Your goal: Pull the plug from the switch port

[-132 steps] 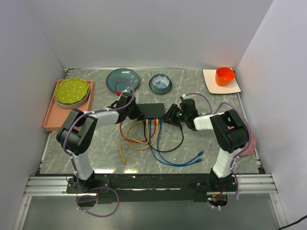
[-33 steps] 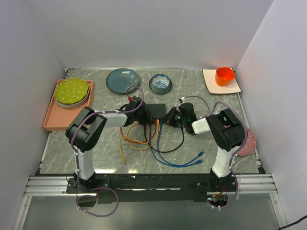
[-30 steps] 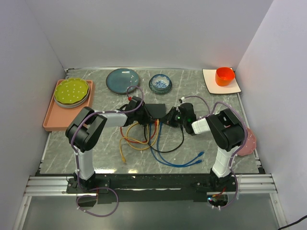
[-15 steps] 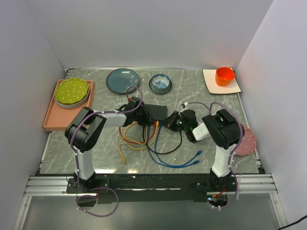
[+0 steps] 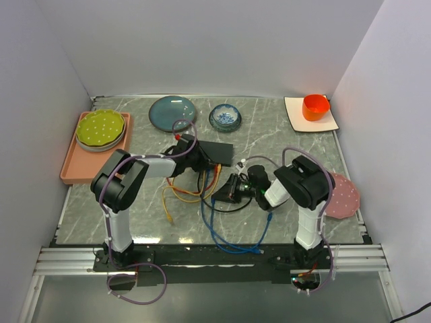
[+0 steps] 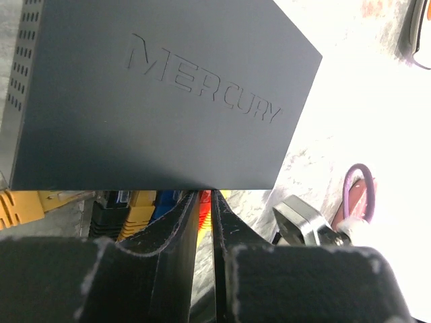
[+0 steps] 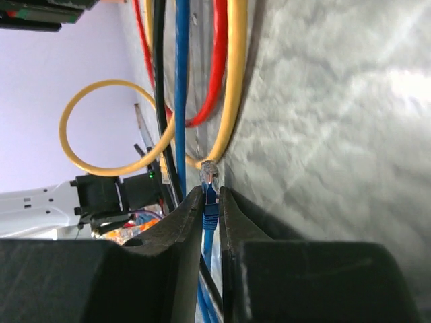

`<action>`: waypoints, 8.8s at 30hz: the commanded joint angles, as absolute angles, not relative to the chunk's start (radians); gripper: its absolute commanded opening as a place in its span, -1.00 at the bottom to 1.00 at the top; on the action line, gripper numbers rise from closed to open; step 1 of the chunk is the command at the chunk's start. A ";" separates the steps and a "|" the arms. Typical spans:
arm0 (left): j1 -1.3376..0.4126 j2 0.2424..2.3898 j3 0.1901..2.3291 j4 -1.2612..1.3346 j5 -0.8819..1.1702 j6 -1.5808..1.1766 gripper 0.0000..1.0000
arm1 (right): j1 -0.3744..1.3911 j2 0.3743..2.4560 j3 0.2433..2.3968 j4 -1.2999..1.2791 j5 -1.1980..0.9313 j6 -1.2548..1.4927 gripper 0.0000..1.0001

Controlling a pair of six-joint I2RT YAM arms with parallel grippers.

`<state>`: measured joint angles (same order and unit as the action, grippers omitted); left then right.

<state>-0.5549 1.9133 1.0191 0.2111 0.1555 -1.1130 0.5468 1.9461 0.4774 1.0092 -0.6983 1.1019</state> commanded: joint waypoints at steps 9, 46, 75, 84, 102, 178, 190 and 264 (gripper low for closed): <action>-0.549 1.628 0.913 0.264 0.003 -1.049 -0.11 | 0.537 1.425 0.744 0.048 -0.167 0.577 -1.00; -0.571 1.361 0.693 0.153 -0.164 -1.118 0.39 | 0.153 1.281 0.928 -0.242 0.419 0.609 0.54; -0.618 1.397 0.638 0.164 -0.161 -1.141 0.35 | 0.321 1.690 0.922 -0.146 0.087 0.638 -0.42; -0.618 1.384 0.621 0.172 -0.164 -1.140 0.34 | 0.351 1.404 0.923 -0.041 0.115 0.649 -1.00; -0.618 1.376 0.624 0.179 -0.149 -1.138 0.34 | 0.324 1.076 0.832 0.025 0.363 0.657 -1.00; -0.388 1.798 1.022 0.023 -0.054 -1.137 0.18 | 0.341 1.904 1.186 -0.109 -0.146 0.703 -1.00; -0.410 1.824 0.990 0.107 0.017 -1.132 -0.18 | 0.357 1.983 1.305 -0.167 -0.192 0.684 -1.00; -0.391 1.798 1.040 0.181 0.175 -1.003 -0.35 | 0.454 1.925 0.965 0.350 -0.405 0.960 0.04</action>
<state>-0.3893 1.7985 1.0233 0.1524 0.1650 -1.0069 0.4519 1.9041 0.9123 0.3435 -0.4416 0.9272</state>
